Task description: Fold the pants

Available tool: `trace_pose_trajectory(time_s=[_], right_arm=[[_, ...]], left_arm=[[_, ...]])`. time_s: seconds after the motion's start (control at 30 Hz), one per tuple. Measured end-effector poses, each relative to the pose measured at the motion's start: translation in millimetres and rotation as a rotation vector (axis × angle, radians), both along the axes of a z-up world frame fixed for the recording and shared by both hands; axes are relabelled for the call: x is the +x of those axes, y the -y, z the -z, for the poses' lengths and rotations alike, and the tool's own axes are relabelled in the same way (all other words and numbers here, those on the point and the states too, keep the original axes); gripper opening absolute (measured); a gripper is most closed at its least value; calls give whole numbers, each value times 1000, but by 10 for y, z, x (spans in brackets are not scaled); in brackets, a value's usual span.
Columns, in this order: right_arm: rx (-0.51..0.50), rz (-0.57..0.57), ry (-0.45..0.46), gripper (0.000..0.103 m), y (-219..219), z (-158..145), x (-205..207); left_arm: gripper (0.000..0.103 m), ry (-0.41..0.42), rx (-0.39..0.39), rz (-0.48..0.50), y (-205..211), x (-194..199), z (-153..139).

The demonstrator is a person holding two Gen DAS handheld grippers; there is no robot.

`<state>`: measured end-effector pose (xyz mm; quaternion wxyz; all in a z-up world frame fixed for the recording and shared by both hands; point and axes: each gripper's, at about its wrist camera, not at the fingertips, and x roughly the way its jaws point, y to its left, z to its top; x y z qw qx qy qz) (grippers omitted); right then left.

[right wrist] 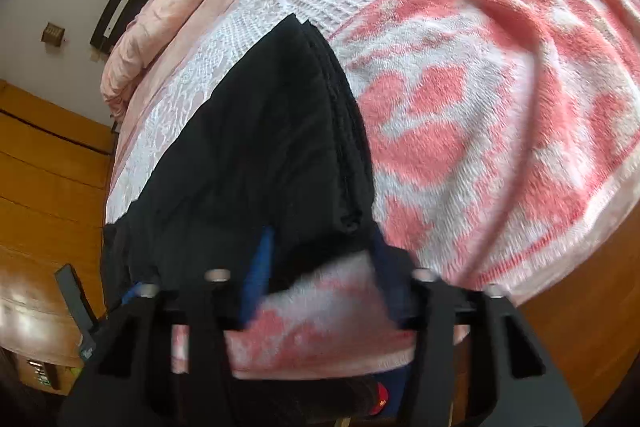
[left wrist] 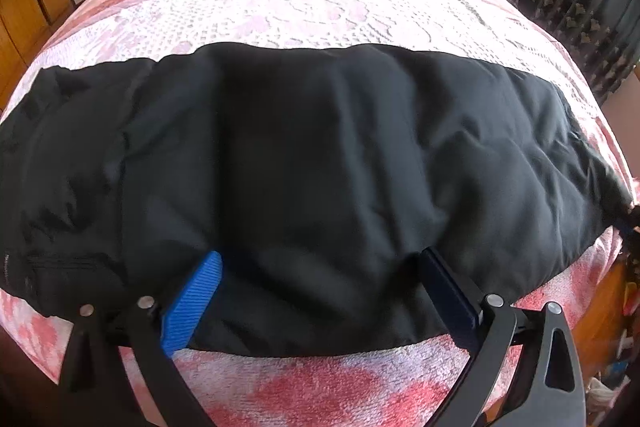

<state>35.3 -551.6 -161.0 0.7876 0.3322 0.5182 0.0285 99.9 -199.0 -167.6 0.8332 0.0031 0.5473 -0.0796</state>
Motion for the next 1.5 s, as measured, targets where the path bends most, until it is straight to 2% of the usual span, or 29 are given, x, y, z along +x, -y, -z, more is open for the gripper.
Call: trace_pose_trajectory(time_s=[0.03, 0.07, 0.13, 0.2, 0.27, 0.33, 0.4, 0.43, 0.47, 0.57, 0.63, 0.67, 0.73, 0.77, 0.83, 0.97, 1.03, 1.1, 1.17, 1.3, 1.37, 1.5], right_arm=[[21, -7, 18, 28, -5, -14, 24], [21, -15, 37, 26, -22, -46, 41], [-4, -49, 107, 18, -74, -246, 58], [-5, -63, 188, 16, -91, -535, 46], [-28, -64, 256, 15, -66, -789, 21], [-73, -52, 283, 14, -31, -940, 10], [-126, -33, 265, 14, 22, -932, 3], [-148, -21, 223, 15, 64, -836, 18], [-159, -14, 179, 15, 90, -730, 32], [-188, 1, -35, 16, 143, -143, 61], [-137, 37, -43, 19, 201, 34, -17], [-123, 49, -35, 20, 224, 16, -49], [-160, 59, -34, 37, 224, -77, -80], [-195, 66, -37, 40, 223, -142, -103], [-264, 74, -18, 41, 164, -331, -162], [-564, 123, 11, 43, -106, -765, -282], [-624, 125, 51, 43, -291, -902, -288], [-593, 81, 104, 45, -440, -987, -303], [-521, -5, 147, 47, -669, -994, -239], [-427, -180, 148, 46, -1233, -714, -52], [-416, -215, 107, 45, -1364, -546, 27], [-458, -257, -48, 45, -1481, -83, 115]], left_arm=[[99, -1, -8, -9, -29, 0, -23], [99, 4, -24, -23, -65, -4, -62], [99, 31, -53, -43, -114, -14, -160], [99, 72, -57, -56, -148, -27, -269], [99, 99, -21, -53, -155, -20, -323], [99, 84, 19, -51, -166, 9, -242], [99, 19, 33, -56, -195, 64, -42], [100, -12, 33, -56, -214, 84, 82], [100, -6, 33, -51, -226, 83, 126], [99, 15, 38, -38, -225, 49, 104], [99, 13, 14, -46, -246, 22, 58], [99, 14, 7, -53, -234, -7, 29], [99, 27, -1, -61, -281, -43, -45], [99, 36, 1, -62, -308, -63, -76], [99, 54, 7, -65, -366, -137, -134], [99, 68, 7, -80, -480, -211, -208], [99, 78, 30, -89, -511, -229, -202], [99, 58, 35, -97, -558, -202, -155], [99, 29, 30, -111, -605, -158, -63], [100, 12, 33, -101, -675, -134, 74], [100, 15, 22, -98, -699, -145, 73], [99, 33, 7, -106, -870, -156, 2]])
